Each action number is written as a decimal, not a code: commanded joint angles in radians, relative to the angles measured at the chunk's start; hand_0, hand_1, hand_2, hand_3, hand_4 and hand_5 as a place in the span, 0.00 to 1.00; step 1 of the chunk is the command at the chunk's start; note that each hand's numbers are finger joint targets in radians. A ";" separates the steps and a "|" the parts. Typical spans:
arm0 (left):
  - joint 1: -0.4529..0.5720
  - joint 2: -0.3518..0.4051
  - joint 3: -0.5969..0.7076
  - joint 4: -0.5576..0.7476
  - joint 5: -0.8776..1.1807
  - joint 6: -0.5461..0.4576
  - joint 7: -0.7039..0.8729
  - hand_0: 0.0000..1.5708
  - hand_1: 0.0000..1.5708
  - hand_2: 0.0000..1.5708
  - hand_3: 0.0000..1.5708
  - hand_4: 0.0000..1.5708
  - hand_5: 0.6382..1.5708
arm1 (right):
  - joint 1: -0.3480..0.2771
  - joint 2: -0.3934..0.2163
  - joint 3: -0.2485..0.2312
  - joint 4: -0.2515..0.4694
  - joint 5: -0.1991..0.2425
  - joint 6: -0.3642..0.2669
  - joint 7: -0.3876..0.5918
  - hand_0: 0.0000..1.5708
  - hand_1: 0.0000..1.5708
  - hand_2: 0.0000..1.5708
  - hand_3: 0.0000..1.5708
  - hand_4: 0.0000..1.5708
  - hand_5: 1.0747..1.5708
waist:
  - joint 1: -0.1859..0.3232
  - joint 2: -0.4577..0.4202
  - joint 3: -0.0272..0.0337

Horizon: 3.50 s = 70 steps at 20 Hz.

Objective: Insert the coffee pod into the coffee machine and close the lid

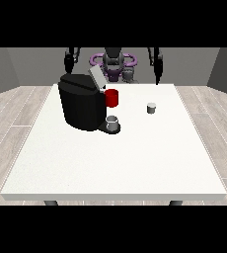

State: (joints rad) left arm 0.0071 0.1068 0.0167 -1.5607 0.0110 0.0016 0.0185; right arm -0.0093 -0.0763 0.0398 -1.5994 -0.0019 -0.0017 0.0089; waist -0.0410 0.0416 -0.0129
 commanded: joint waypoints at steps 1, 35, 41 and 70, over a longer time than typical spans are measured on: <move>-0.014 -0.005 -0.028 0.044 -0.051 0.000 -0.046 0.00 0.00 0.00 0.00 0.00 1.00 | 0.058 0.019 0.013 0.054 0.015 0.009 -0.087 0.00 0.00 0.00 0.00 0.00 1.00 | -0.006 -0.016 0.0130; -0.528 0.390 0.015 0.691 -0.505 -0.091 -0.218 0.48 0.48 0.56 0.40 0.00 1.00 | -0.121 0.076 0.115 0.055 0.191 -0.181 -0.006 0.00 0.00 0.00 0.00 0.00 1.00 | -0.161 0.216 0.0126; -0.563 0.366 -0.060 0.680 -0.631 0.007 -0.272 0.68 0.68 0.72 0.59 0.30 1.00 | -0.263 0.008 -0.013 0.164 0.154 -0.111 -0.019 0.00 0.00 0.00 0.00 0.00 1.00 | -0.119 0.261 0.0130; -0.721 0.280 -0.072 0.871 -0.759 -0.206 -0.303 0.90 0.90 0.90 0.85 0.33 1.00 | -0.263 0.023 -0.049 0.385 0.206 -0.197 0.035 0.00 0.00 0.00 0.00 0.00 1.00 | -0.058 0.070 0.0130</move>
State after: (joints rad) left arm -0.7029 0.4134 -0.0568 -0.6759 -0.7629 -0.1310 -0.3013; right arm -0.2549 -0.0262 0.0172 -1.2569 0.1956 -0.1953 0.0038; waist -0.1273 0.1644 0.0001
